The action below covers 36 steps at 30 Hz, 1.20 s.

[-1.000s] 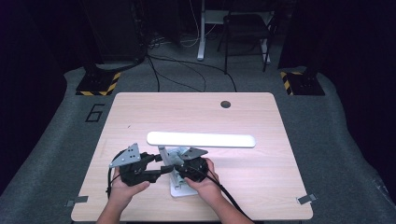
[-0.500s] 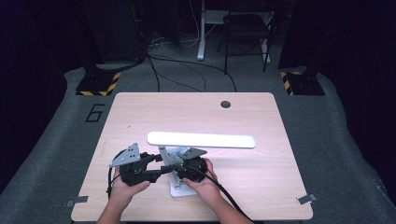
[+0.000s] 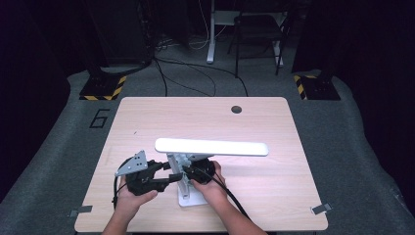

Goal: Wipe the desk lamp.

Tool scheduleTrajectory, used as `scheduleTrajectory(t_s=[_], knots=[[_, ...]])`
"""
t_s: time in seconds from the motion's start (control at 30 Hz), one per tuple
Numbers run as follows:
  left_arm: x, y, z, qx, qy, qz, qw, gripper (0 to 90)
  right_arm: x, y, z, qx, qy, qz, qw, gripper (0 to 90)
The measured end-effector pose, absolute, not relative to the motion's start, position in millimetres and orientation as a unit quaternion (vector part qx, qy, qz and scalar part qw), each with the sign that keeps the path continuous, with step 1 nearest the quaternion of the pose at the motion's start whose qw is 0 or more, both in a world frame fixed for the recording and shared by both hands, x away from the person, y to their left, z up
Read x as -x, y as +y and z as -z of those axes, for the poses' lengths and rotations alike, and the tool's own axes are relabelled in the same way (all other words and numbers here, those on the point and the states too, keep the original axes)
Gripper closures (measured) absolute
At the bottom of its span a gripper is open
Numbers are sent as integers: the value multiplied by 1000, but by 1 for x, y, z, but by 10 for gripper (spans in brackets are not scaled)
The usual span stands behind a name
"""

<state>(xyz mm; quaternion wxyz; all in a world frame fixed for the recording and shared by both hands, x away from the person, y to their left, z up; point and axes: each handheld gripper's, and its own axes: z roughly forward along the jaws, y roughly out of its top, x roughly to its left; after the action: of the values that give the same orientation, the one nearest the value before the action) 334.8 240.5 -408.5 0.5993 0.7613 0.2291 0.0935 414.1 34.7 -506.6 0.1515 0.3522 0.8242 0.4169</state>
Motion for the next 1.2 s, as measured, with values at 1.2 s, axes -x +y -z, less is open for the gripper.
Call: scheduleTrajectory(t_s=[1.2], knots=[[-332, 238, 408, -761, 235, -113, 594, 521, -404, 24, 506, -358, 823, -416, 147, 596]])
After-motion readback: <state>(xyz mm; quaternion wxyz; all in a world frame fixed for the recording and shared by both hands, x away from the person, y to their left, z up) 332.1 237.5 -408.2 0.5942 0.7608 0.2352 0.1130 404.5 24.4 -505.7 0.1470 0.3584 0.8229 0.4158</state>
